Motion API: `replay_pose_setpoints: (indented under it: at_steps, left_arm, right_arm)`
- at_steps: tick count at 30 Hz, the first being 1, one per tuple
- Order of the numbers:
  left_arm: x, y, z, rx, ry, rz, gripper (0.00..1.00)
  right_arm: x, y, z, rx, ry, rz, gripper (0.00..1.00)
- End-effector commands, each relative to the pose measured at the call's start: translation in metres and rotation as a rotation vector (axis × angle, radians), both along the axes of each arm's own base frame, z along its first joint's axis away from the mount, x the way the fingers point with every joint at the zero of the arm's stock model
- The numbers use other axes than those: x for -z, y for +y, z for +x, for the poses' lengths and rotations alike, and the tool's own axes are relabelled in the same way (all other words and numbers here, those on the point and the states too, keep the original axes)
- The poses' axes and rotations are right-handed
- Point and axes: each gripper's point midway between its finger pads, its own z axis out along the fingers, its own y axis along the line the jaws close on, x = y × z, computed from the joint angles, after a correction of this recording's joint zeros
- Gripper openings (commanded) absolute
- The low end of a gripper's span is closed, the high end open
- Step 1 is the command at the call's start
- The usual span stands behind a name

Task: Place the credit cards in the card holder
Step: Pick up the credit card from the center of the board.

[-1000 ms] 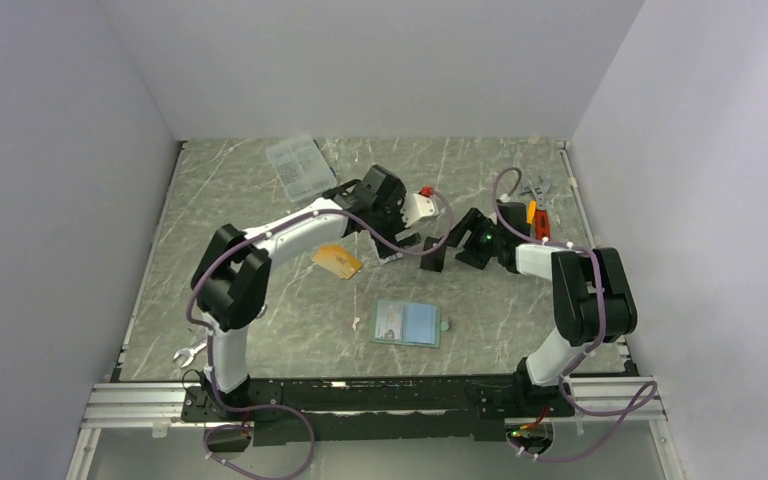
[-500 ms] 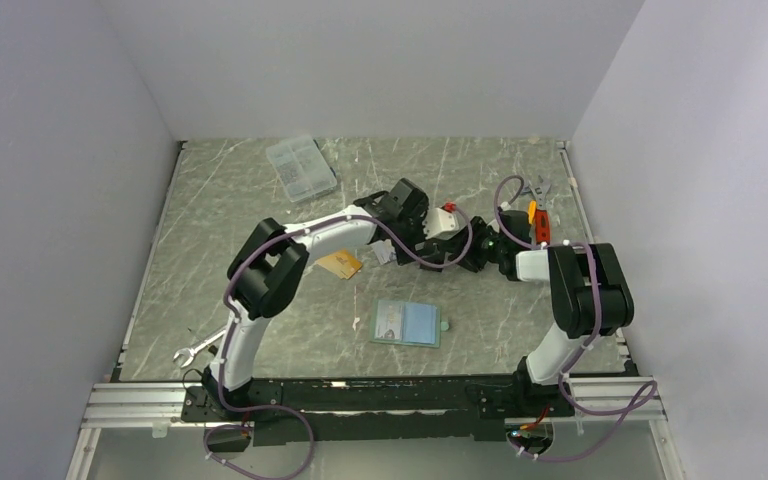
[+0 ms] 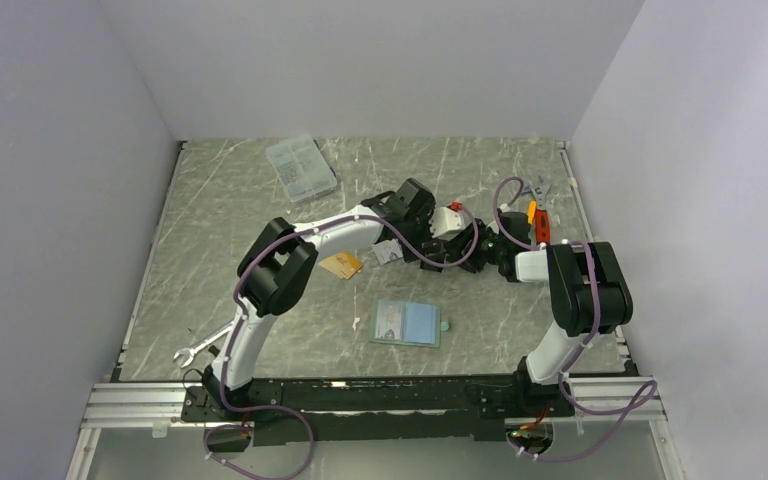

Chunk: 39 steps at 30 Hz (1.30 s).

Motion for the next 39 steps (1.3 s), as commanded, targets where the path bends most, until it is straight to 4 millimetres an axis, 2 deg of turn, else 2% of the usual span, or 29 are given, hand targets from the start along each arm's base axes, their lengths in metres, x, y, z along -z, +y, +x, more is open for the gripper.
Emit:
replay_pose_setpoints:
  at_steps: [1, 20, 24, 34, 39]
  left_arm:
    - [-0.007, -0.015, 0.009, 0.002, -0.044, -0.024, 0.92]
    - [0.02, -0.013, -0.003, 0.019, -0.02, 0.036, 0.9]
    - [0.014, -0.014, -0.005, 0.022, -0.016, 0.025, 0.9]
    - [-0.034, -0.021, -0.008, 0.02, -0.023, -0.074, 0.9]
    - [-0.032, -0.026, 0.002, 0.011, -0.043, -0.068, 0.88]
  right_arm:
    - [0.035, -0.011, -0.027, 0.024, 0.141, -0.077, 0.47]
    - [0.041, -0.007, -0.034, 0.034, 0.162, -0.022, 0.41]
    - [0.043, -0.006, -0.038, 0.038, 0.165, -0.004, 0.4]
    - [0.047, -0.012, -0.041, 0.055, 0.169, -0.014, 0.38]
    - [0.047, -0.013, -0.042, 0.057, 0.172, -0.017, 0.38]
